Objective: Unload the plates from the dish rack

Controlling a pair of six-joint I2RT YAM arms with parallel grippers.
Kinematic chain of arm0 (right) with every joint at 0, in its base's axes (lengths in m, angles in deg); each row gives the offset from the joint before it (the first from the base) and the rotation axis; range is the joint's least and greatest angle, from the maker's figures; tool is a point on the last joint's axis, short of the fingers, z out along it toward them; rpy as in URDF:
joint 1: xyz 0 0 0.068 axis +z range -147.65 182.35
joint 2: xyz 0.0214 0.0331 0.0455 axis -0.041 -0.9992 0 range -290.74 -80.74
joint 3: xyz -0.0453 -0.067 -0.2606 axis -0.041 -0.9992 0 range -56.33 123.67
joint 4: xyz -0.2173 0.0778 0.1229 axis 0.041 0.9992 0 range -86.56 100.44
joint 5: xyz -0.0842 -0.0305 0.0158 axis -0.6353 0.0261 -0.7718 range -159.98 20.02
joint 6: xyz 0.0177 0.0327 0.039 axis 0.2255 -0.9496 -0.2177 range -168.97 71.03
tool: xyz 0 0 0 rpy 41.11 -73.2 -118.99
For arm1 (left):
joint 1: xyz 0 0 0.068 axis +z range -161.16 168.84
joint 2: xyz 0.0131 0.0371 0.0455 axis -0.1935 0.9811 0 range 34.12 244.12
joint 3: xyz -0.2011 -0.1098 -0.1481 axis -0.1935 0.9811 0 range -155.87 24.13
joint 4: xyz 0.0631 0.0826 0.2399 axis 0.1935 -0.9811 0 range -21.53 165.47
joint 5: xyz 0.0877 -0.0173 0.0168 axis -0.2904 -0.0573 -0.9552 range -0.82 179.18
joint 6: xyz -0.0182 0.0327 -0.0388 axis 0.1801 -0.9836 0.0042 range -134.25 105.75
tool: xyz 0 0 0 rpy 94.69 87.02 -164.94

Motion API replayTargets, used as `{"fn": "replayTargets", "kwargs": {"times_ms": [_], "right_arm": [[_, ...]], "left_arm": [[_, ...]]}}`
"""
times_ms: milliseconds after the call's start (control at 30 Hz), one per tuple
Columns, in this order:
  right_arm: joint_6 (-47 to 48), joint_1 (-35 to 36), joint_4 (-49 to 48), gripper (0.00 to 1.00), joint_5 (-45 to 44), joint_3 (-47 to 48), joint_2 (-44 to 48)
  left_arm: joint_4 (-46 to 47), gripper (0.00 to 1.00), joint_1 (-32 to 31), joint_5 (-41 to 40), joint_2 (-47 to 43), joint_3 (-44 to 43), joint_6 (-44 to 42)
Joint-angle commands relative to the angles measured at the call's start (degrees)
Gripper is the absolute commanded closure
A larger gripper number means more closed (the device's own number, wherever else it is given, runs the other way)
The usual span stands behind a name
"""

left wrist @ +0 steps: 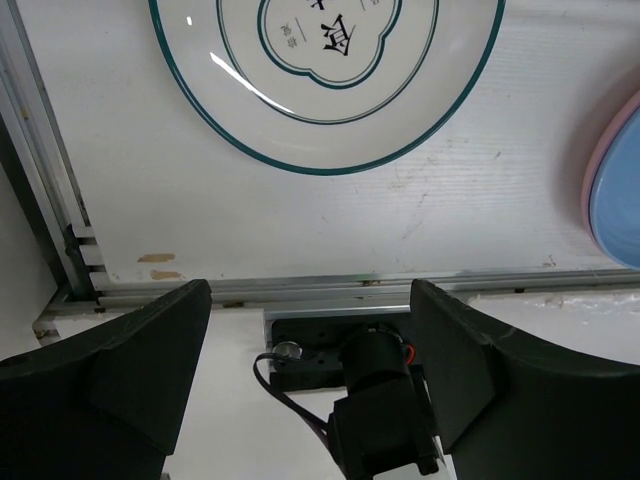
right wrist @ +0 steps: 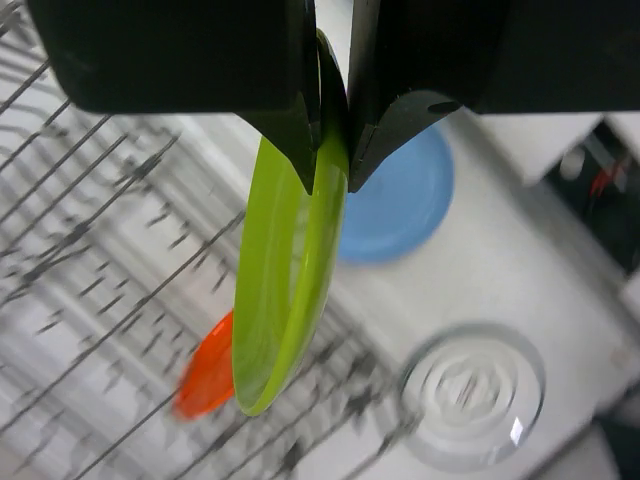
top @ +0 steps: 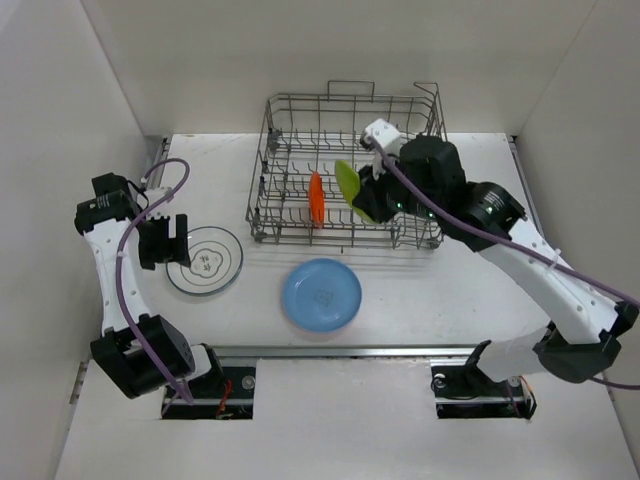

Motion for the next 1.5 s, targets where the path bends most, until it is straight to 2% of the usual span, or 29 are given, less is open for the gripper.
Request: {"fn": "replayTargets", "kwargs": {"times_ms": [0, 100, 300, 433, 500, 533, 567, 633, 700, 800, 867, 900, 933, 1033, 1133, 1167, 1267, 1333, 1467], "right_arm": [[3.3, 3.4, 16.8, 1.0, 6.2, -3.3, -0.7], [-2.1, 5.2, 28.2, 1.0, 1.5, -3.8, -1.2], [-14.1, 6.8, 30.8, 1.0, -6.9, -5.0, -1.5], [-22.2, 6.8, 30.8, 1.0, -11.1, -10.0, -5.2], [-25.7, 7.3, 30.0, 1.0, -14.9, -16.0, -7.4], [-29.3, 7.3, 29.0, 1.0, -17.4, -17.9, -8.1], [-31.0, 7.3, 28.4, 1.0, -23.7, -20.9, -9.2], [-35.6, 7.3, 28.4, 1.0, -29.1, -21.5, -11.0], [-36.1, 6.3, 25.3, 1.0, -31.5, -21.5, -12.6], [-35.3, 6.3, 20.4, 1.0, -30.7, -21.5, -16.0], [-34.6, 6.3, 18.3, 0.93, -28.7, -22.2, -18.2], [-33.4, 6.3, 16.0, 0.76, -27.4, -23.0, -18.8], [-32.7, 6.3, 15.2, 0.66, -24.5, -23.6, -18.8], [-31.8, 6.3, 14.1, 0.52, -22.0, -25.1, -18.7], [-30.7, 6.3, 14.1, 0.47, -22.0, -25.1, -17.4], [-30.2, 6.3, 14.1, 0.41, -20.9, -23.5, -16.2], [-27.6, 6.3, 14.1, 0.4, -17.9, -20.7, -14.1], [-24.2, 7.7, 14.1, 0.4, -16.1, -16.4, -12.3], [-16.2, 12.4, 9.7, 0.31, -13.6, -8.4, -11.7]], "left_arm": [[0.1, 0.21, -0.2, 1.3, 0.3, -2.0, 1.1], [0.7, 0.21, -0.2, 1.8, 1.5, -3.2, 1.8], [1.2, 0.21, -0.2, 3.5, 3.1, -5.1, 3.0], [0.6, 0.21, -0.2, 3.5, 3.1, -5.7, 3.0], [0.6, 0.21, -0.2, 3.5, 2.5, -5.7, 3.0], [0.6, 0.21, -0.2, 3.5, 2.0, -5.7, 3.0], [1.1, 0.21, -0.2, 3.5, 2.0, -4.4, 3.0], [1.1, 0.21, -0.2, 3.5, 1.3, -3.5, 3.0], [1.1, 0.21, -0.2, 3.5, 0.8, -2.8, 2.5], [0.6, 0.21, -0.2, 3.5, 0.8, -2.8, 1.8], [0.6, 0.21, -0.2, 2.8, 0.1, -2.8, 1.2], [0.6, 0.21, -0.2, 2.2, 0.1, -2.8, 1.2], [1.1, 0.21, -0.2, 2.2, -0.6, -2.3, 0.6], [1.1, 0.21, -0.2, 0.9, -1.6, -0.9, -0.1], [1.7, 0.21, -0.2, 0.9, -1.6, -0.4, -0.7], [1.7, 0.21, -0.2, 0.4, -1.6, -0.4, -0.7], [1.7, 0.21, -0.2, 0.4, -1.6, 0.2, -0.7], [1.7, 0.21, -0.2, 0.4, -1.6, 0.2, -0.7], [1.7, 0.21, -0.2, 0.4, -1.6, 0.2, -0.7]]}}
